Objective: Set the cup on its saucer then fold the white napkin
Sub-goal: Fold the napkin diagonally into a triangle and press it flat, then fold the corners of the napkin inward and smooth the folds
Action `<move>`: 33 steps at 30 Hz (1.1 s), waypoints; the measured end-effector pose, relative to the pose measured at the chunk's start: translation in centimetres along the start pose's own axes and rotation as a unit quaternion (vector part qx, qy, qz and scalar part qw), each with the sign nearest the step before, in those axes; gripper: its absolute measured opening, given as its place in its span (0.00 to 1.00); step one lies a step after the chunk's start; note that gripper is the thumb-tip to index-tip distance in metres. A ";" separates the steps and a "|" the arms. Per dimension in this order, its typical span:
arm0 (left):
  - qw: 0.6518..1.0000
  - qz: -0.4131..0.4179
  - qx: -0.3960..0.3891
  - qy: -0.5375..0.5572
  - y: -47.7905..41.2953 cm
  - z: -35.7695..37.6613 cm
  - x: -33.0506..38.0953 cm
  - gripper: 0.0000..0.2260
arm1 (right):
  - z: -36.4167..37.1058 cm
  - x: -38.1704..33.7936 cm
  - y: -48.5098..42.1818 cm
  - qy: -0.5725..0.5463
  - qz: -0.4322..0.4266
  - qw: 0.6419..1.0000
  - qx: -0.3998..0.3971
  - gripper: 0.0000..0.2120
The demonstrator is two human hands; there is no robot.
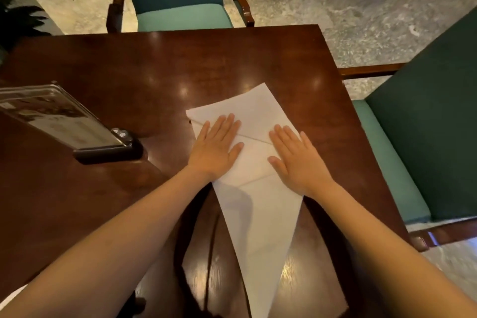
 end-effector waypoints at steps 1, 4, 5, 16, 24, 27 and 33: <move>1.000 -0.003 -0.002 -0.001 0.1 0.0 -0.3 0.27 | 0.0 1.1 0.8 0.007 0.007 1.000 0.001 0.36; 1.000 -0.012 -0.008 -0.006 0.3 -0.1 -0.7 0.28 | 0.0 4.1 3.2 0.023 0.032 0.999 -0.017 0.38; 1.000 -0.017 -0.010 -0.004 0.3 -0.1 -0.6 0.28 | -0.2 4.5 4.0 0.023 0.047 0.998 -0.023 0.37; 0.995 0.033 0.013 0.090 11.5 2.2 12.5 0.33 | 1.4 0.3 11.8 0.011 -0.163 0.985 -0.050 0.26; 0.998 0.051 0.008 0.031 15.1 3.3 15.2 0.30 | 1.2 1.1 13.7 0.031 -0.123 0.990 -0.059 0.30; 0.997 0.063 0.012 0.031 19.6 4.3 17.6 0.27 | 1.3 1.0 13.7 0.016 -0.116 0.991 -0.058 0.32; 0.998 0.063 0.030 -0.007 23.0 4.3 18.8 0.18 | 0.8 1.2 13.6 -0.006 -0.127 0.989 -0.075 0.31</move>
Point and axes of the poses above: each hand's wrist, its own y-axis away from the middle knuckle, its own z-axis out of the palm, x = y × z, the point moved 2 cm from there along -y, towards the middle knuckle, and after that the axes turned 11 degrees about z, right-handed, at the moved point
